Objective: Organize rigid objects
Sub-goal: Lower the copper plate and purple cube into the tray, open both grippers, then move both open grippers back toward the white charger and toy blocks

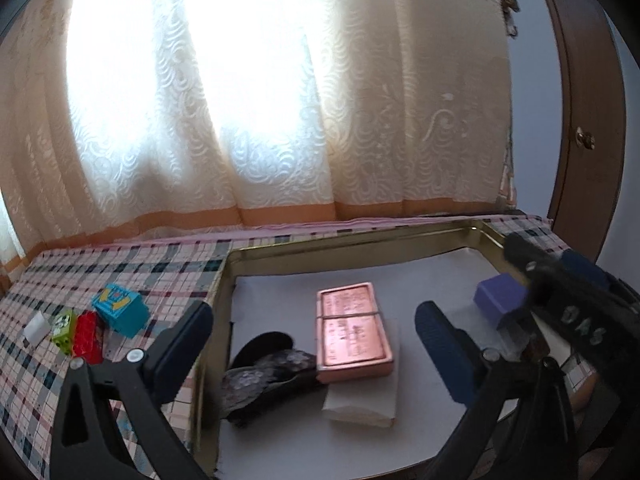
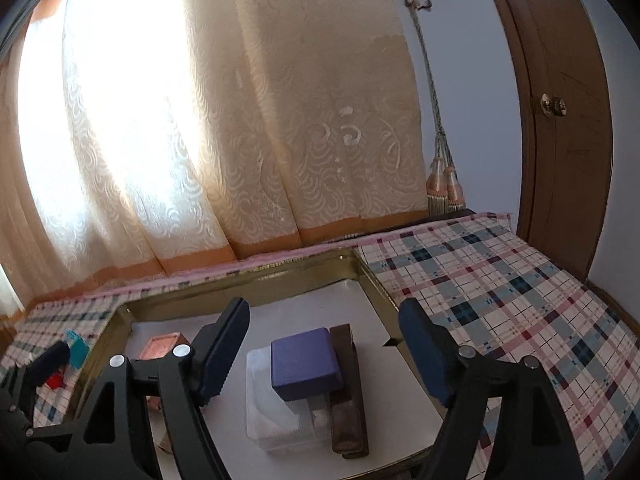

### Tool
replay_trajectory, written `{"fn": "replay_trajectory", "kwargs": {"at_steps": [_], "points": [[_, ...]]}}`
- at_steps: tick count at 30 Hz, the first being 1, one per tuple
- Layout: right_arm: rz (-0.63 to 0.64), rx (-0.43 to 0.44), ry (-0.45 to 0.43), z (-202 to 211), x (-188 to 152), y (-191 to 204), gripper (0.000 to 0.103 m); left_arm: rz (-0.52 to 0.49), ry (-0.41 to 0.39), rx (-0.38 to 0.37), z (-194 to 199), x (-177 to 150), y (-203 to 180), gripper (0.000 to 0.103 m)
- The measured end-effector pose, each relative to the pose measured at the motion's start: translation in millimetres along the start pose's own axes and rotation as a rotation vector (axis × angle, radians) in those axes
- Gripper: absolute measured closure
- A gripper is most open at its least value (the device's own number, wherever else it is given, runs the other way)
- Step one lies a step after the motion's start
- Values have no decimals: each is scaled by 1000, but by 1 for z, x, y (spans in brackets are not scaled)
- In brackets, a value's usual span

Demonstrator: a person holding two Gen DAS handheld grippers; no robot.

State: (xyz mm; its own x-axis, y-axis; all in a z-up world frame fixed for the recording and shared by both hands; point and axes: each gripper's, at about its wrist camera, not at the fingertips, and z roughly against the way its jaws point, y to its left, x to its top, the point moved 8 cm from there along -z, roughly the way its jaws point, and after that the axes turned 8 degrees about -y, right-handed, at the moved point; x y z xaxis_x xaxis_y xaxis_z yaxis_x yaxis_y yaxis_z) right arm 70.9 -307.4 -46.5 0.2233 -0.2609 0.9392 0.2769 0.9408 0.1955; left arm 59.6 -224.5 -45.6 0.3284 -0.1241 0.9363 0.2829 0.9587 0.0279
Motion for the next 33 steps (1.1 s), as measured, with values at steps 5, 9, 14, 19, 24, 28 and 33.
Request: {"fn": "replay_trajectory", "kwargs": {"at_steps": [5, 9, 14, 19, 24, 28, 33], "points": [[10, -5, -67, 9, 7, 1, 24, 22, 4, 15, 3, -2, 13, 1], [29, -16, -153, 24, 15, 3, 24, 26, -1, 28, 8, -4, 21, 1], [53, -50, -208, 36, 20, 6, 24, 16, -17, 69, 14, -6, 39, 1], [21, -76, -244, 46, 23, 1, 24, 10, -37, 87, 22, -6, 62, 1], [2, -93, -260, 54, 21, 6, 24, 34, -53, 115, 27, -6, 91, 1], [4, -103, -262, 58, 18, 15, 24, 54, -48, 127, 29, -8, 109, 1], [0, -103, -258, 61, 14, 24, 24, 57, -54, 137, 31, -9, 121, 1]]}}
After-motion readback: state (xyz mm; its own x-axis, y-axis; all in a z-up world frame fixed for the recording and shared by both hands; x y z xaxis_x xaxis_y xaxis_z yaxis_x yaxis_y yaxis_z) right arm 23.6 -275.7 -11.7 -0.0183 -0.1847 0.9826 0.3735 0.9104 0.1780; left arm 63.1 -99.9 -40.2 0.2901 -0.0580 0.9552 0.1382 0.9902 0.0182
